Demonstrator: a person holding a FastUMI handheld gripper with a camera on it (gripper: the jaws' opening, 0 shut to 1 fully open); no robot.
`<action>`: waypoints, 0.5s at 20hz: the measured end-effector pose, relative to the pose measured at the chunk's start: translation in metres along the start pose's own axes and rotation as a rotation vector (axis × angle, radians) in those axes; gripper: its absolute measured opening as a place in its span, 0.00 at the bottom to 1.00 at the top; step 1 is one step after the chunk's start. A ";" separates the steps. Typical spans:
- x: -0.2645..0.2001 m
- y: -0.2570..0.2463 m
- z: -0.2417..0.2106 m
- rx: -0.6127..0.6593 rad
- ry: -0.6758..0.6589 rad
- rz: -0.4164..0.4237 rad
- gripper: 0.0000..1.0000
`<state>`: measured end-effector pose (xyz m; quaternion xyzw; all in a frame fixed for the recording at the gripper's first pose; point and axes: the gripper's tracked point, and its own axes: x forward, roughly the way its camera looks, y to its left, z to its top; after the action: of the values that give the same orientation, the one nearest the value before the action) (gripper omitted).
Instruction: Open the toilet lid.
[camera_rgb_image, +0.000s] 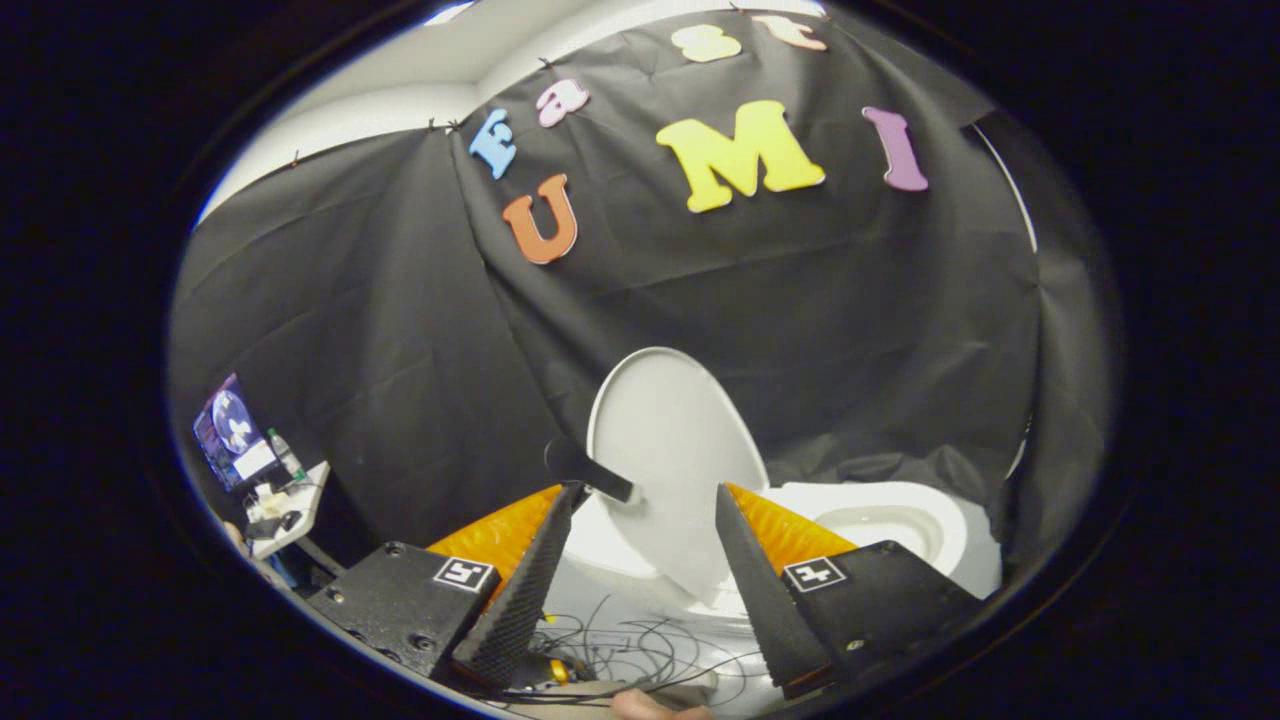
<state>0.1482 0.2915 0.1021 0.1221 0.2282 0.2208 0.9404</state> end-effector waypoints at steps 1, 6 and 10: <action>-0.013 -0.010 0.002 -0.011 -0.026 -0.017 0.91; -0.080 -0.069 0.006 -0.046 -0.144 -0.114 0.91; -0.131 -0.118 -0.002 -0.064 -0.236 -0.178 0.91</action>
<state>0.0850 0.1276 0.1105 0.0963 0.1190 0.1277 0.9799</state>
